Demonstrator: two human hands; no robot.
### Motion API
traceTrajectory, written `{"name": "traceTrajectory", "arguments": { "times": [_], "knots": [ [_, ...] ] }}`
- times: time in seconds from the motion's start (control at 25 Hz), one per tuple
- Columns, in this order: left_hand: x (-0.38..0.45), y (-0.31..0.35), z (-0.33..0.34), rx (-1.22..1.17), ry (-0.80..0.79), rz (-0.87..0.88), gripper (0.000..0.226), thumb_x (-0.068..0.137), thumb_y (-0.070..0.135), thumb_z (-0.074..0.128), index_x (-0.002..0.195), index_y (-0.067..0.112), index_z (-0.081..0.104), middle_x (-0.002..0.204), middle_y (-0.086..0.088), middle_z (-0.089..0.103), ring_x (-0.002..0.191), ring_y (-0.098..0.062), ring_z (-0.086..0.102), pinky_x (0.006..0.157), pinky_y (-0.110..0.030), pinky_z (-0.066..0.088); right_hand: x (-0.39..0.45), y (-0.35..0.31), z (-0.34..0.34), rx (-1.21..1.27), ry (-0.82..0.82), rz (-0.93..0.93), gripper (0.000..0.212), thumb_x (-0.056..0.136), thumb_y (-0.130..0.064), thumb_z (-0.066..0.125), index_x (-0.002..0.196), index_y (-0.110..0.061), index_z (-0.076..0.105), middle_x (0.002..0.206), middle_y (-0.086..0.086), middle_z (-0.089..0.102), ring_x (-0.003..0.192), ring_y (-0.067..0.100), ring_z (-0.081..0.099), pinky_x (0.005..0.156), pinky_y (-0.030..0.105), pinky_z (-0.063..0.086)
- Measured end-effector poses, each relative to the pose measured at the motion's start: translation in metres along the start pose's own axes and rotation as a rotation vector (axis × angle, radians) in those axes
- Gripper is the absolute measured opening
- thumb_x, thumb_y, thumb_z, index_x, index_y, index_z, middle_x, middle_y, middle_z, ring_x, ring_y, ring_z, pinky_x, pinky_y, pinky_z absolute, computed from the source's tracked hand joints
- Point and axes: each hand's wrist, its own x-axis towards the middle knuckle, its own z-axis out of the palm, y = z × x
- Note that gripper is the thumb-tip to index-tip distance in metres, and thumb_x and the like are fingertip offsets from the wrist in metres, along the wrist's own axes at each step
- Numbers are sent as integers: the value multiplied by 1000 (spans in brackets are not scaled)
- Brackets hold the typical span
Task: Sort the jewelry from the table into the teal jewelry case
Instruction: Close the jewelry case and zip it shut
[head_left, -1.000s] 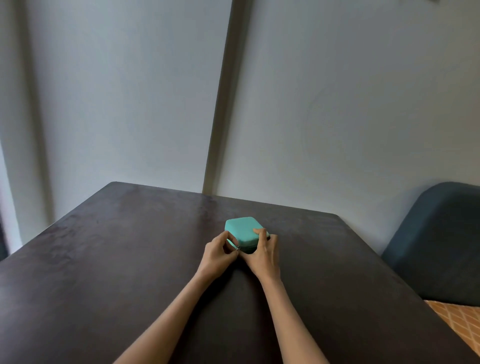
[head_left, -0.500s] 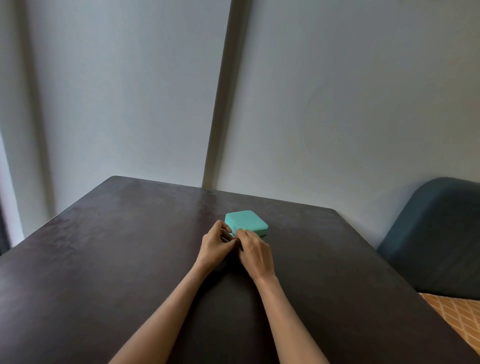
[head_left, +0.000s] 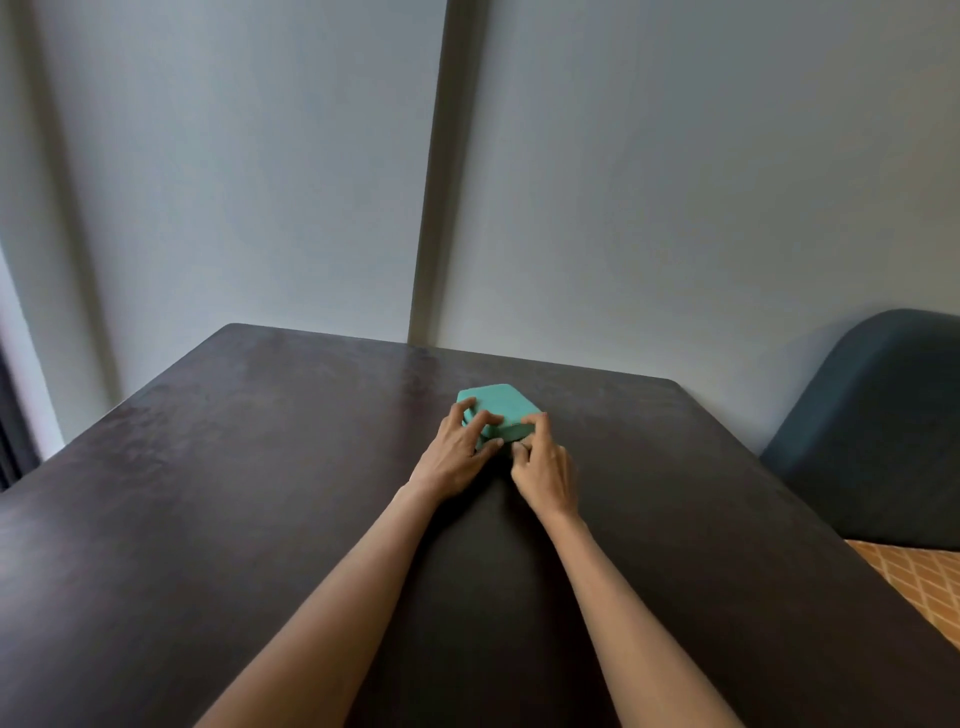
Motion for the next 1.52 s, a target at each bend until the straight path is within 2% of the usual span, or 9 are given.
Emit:
{"name": "traceTrajectory", "arguments": {
  "times": [0.2, 0.32, 0.44, 0.52, 0.64, 0.88, 1.16, 1.32, 1.52],
  "knots": [
    [16, -3, 7, 103, 63, 57, 29, 92, 33, 54, 117, 20, 48, 139, -2, 30, 124, -21, 41, 89, -44, 50, 28, 34, -9, 55, -9, 289, 38, 92, -14, 46, 127, -22, 54, 114, 6, 67, 110, 30, 58, 83, 34, 46],
    [28, -6, 9, 152, 132, 96, 22, 94, 19, 52, 115, 14, 50, 138, -7, 34, 123, -27, 44, 91, -41, 47, 38, 40, -4, -2, -16, 288, 26, 92, -21, 49, 110, -25, 66, 108, 6, 69, 104, 31, 60, 77, 33, 46],
    [35, -10, 11, 289, 234, 55, 32, 93, 8, 45, 123, 17, 49, 150, -15, 22, 142, -36, 18, 112, -47, 22, 38, 41, 0, 38, -14, 268, 17, 90, -29, 55, 96, -26, 70, 92, -1, 73, 95, 25, 65, 73, 31, 50],
    [33, -7, 10, 350, 236, 76, 37, 97, 22, 41, 134, 28, 43, 157, -12, 5, 146, -33, -6, 116, -52, 3, 31, 36, -2, 76, 6, 217, 15, 87, -33, 60, 92, -25, 72, 88, -4, 74, 90, 21, 67, 71, 31, 51],
    [27, 1, 10, 566, 147, 274, 40, 98, 38, 37, 138, 35, 38, 159, -10, -2, 146, -32, -8, 116, -51, -6, 20, 28, -6, 127, -27, 76, 17, 84, -36, 64, 89, -23, 73, 87, -5, 74, 85, 17, 68, 68, 30, 51],
    [23, 8, 8, 517, 107, 277, 30, 97, 39, 40, 122, 26, 49, 155, -7, 15, 146, -28, 1, 118, -45, -3, 18, 33, -5, 70, 36, 151, 17, 88, -30, 61, 94, -19, 72, 97, 0, 67, 89, 21, 63, 69, 29, 46],
    [35, 11, 15, 399, 128, 239, 26, 88, 45, 55, 98, 21, 54, 155, -2, 18, 146, -26, 0, 114, -53, -9, 54, 57, -6, -16, 134, 322, 14, 88, -31, 63, 93, -24, 74, 104, 3, 60, 98, 24, 57, 69, 32, 47],
    [48, 17, 20, 131, 118, 158, 21, 82, 34, 65, 85, 17, 53, 148, 1, 31, 144, -25, 13, 112, -65, 6, 79, 68, 0, 8, 95, 308, 14, 84, -35, 67, 92, -26, 75, 104, 5, 59, 101, 25, 56, 69, 30, 44],
    [57, 8, 21, 118, 152, 194, 20, 79, 34, 65, 85, 17, 56, 137, 3, 43, 128, -22, 33, 105, -49, 21, 99, 77, 10, 73, -12, 279, 18, 84, -37, 66, 97, -27, 74, 104, 2, 61, 96, 22, 60, 72, 32, 48]
  ]
}}
